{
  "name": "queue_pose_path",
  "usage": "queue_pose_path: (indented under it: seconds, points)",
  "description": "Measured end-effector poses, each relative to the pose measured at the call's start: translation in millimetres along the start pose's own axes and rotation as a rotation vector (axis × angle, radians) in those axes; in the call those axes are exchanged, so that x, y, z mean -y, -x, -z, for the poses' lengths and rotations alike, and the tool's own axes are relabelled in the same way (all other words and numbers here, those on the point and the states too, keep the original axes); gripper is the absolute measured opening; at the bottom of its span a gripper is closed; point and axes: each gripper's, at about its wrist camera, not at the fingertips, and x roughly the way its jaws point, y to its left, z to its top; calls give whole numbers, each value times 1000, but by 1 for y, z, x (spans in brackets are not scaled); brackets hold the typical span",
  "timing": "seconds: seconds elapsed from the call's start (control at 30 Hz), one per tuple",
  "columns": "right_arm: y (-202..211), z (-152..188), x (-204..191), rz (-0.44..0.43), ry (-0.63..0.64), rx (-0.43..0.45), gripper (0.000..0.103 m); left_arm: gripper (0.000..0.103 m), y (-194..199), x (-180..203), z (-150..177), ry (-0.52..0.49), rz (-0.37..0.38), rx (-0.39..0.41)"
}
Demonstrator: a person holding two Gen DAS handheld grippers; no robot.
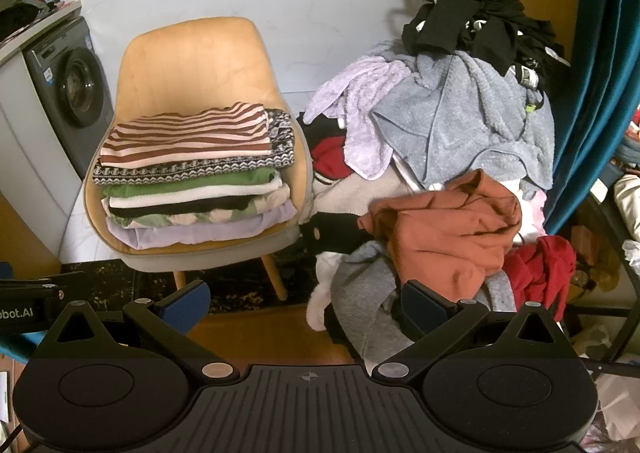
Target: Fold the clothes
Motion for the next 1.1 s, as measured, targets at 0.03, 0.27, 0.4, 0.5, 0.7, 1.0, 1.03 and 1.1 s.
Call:
queue_pose_path:
  seconds: [0.03,0.27,0.4,0.5,0.7,1.0,1.03,1.1]
  points:
    - [0,0,-1,-1,0,0,102,102,0,0,0,-1,-2,0]
    - [1,0,-4,-3,0,4,102,102,2,-3,0,-2,-5,6]
    - [1,0,-6,-3,-2,4,102,102,2,-4,0,-2,-5,7]
    - [2,0,-7,-3,-5,4,102,102,2,-4,0,-3,-6,7]
    - [3,1,-8,-2,-6,5,102,102,2,-5,-1,-6,-8,8]
    - [4,3,-7,1,-13,5,102,102,3,-5,-1,-14,6,17]
    - [4,3,-6,2,-15,5,102,102,3,-4,-1,-16,8,21]
    - [4,3,-5,3,-19,4,102,102,4,-3,-1,-20,11,27]
